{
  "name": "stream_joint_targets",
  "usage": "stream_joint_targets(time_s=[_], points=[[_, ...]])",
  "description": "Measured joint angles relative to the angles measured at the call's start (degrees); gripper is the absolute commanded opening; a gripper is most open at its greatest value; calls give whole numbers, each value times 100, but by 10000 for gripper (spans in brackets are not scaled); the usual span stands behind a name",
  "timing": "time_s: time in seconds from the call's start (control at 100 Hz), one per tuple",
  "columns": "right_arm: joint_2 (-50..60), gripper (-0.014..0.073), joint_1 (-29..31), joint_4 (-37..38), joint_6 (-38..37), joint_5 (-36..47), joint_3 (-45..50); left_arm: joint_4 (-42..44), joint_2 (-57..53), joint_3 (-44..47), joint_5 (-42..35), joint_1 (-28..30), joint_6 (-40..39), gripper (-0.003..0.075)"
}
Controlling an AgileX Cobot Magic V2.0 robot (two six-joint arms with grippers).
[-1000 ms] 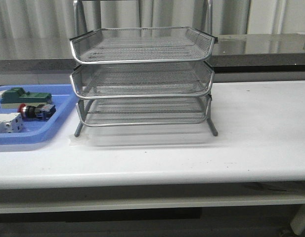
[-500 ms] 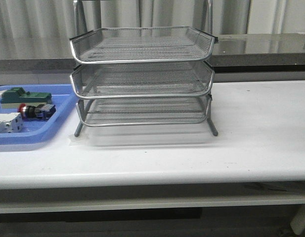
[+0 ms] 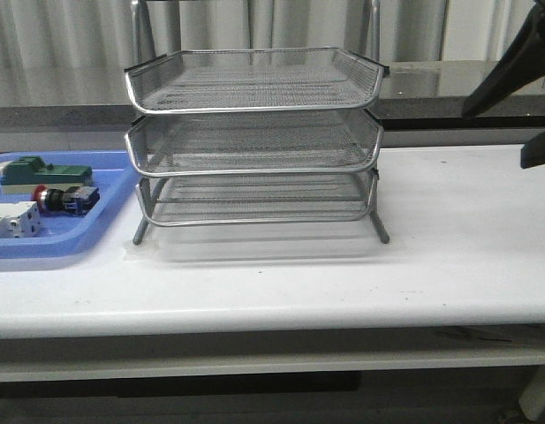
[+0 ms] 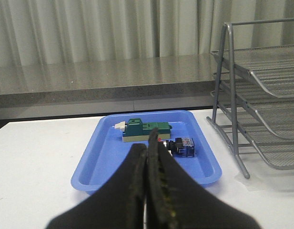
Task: Place button on rack with both arms
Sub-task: 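Reach the right gripper toward the middle tier of the mesh rack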
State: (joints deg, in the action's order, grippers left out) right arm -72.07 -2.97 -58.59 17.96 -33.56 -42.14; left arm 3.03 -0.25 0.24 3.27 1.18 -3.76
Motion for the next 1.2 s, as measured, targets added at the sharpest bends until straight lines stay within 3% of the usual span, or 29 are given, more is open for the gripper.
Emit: stream_joint_targets(time_s=[0.3, 0.4, 0.56, 1.12, 1.2], points=[[-1200, 468, 0, -3407, 2893, 99, -45, 0, 0, 0, 0, 0, 0, -20], [-1639, 468, 0, -4112, 3544, 22, -57, 0, 0, 0, 0, 0, 0, -20], [-2294, 468, 0, -4371, 3899, -254, -284, 0, 0, 0, 0, 0, 0, -20], [-3610, 468, -512, -4412, 3952, -434, -1656, 0, 0, 0, 0, 0, 0, -20], [-3687, 437, -523, -4412, 3952, -434, -1754, 0, 0, 0, 0, 0, 0, -20]])
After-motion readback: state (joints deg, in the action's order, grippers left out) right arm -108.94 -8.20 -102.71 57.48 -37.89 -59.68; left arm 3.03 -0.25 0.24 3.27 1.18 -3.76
